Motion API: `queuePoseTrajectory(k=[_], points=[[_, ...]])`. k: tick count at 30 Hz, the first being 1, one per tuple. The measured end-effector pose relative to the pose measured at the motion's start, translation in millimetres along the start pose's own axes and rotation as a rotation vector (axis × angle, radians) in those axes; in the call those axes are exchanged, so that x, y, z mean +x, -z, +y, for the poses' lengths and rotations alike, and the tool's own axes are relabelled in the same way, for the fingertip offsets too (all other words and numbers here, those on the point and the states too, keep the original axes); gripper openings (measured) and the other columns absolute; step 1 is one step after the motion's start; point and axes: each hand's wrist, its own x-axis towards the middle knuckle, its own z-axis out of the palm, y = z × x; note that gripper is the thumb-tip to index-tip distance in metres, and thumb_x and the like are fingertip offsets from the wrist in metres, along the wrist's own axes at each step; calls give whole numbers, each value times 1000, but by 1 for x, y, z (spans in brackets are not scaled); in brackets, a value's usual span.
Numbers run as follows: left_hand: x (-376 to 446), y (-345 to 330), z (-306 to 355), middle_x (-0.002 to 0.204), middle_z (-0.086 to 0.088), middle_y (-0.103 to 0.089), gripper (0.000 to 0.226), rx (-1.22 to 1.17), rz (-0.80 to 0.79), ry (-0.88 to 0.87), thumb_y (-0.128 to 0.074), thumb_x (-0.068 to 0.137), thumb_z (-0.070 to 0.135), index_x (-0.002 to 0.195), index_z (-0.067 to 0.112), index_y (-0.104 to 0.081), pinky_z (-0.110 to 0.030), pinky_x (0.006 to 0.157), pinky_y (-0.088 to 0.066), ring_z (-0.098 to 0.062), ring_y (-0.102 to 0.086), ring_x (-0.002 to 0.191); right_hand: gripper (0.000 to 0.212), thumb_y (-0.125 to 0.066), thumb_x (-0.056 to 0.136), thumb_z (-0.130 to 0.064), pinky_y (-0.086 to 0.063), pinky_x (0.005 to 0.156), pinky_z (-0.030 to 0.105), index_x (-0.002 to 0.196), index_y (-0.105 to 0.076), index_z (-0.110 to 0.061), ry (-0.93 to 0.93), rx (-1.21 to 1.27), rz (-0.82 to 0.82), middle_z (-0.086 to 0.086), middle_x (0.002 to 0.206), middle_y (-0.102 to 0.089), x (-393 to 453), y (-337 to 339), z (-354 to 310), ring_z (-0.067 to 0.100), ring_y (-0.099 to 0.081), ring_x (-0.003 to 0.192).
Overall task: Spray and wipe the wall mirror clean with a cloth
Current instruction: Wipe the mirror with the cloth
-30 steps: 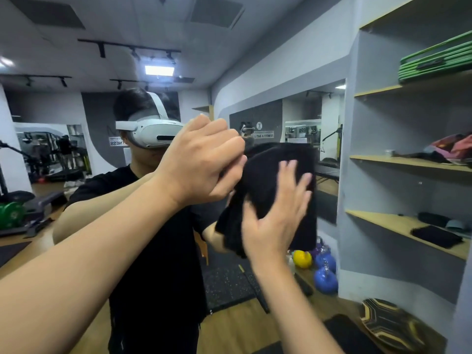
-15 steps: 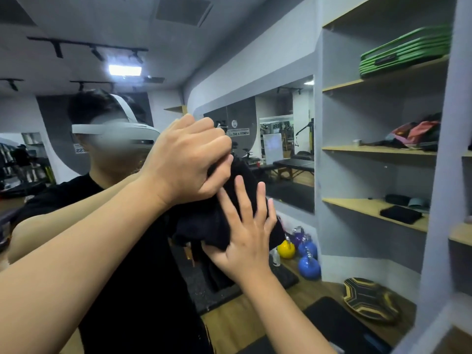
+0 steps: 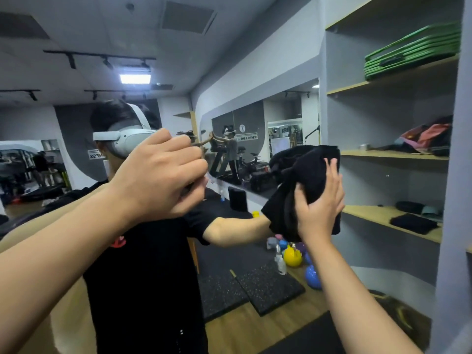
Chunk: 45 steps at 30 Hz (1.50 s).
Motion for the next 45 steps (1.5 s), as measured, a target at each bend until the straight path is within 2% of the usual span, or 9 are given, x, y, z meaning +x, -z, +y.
queuePoseTrajectory(k=[6,9,13,17,21,28,34,38,45], points=[[39,-12,28,68,-6,-46,27,-36,42,8,-53,94,23,69,14,-47,-40,65,-32,-30,-43,68,77,-54,79,-41,-15,119,63,152,-37,-28,-124,82,85,-14,164,-27,-3,-7,-16,29,-19,152],[74,-33,42,69,-7,-48,28,-77,65,-18,-53,95,24,70,13,-49,-41,65,-32,-31,-44,68,83,-60,73,-44,-13,120,57,152,-36,-34,97,75,-31,-12,164,-27,-46,-7,-47,34,-14,154],[119,-68,57,70,-7,-49,25,-142,74,8,-54,94,23,71,13,-51,-41,66,-34,-31,-46,69,86,-58,72,-66,-15,119,59,150,-36,-37,534,-82,-222,-6,162,-31,-98,-7,-45,43,-16,152],[143,-104,64,70,-5,-53,24,-165,33,18,-55,93,25,72,13,-53,-41,65,-36,-32,-48,70,81,-54,76,-69,-22,116,59,149,-39,-37,619,-111,-213,-5,161,-30,-63,0,-4,41,-26,148],[145,-124,63,70,-6,-51,26,-173,21,62,-53,94,25,72,12,-52,-45,65,-42,-32,-48,69,85,-60,71,-56,-21,117,56,150,-37,-35,435,-87,-147,-5,163,-29,-1,12,49,36,-25,150],[143,-130,67,68,-7,-49,25,-74,39,7,-55,93,21,70,12,-49,-40,63,-32,-32,-47,67,75,-52,77,-45,-27,115,56,150,-37,-34,-57,-41,-25,-15,162,-27,96,38,142,27,-34,139],[145,-135,70,68,-8,-50,26,-5,25,24,-54,93,20,70,11,-49,-39,64,-31,-32,-47,68,75,-47,78,-49,-20,116,63,150,-38,-34,-177,27,74,-20,162,-29,87,27,120,28,-27,146],[145,-136,71,67,-8,-47,25,-7,40,43,-53,94,18,70,12,-47,-41,63,-32,-31,-43,67,82,-56,76,-47,-13,119,61,153,-30,-39,28,47,-87,-19,165,-19,30,23,66,33,-11,154],[144,-133,73,67,-8,-48,25,-35,19,48,-52,93,17,70,10,-48,-38,65,-33,-30,-42,67,92,-64,70,-65,-16,117,63,152,-33,-37,610,-132,-276,-8,165,-24,-66,14,46,46,-16,150]])
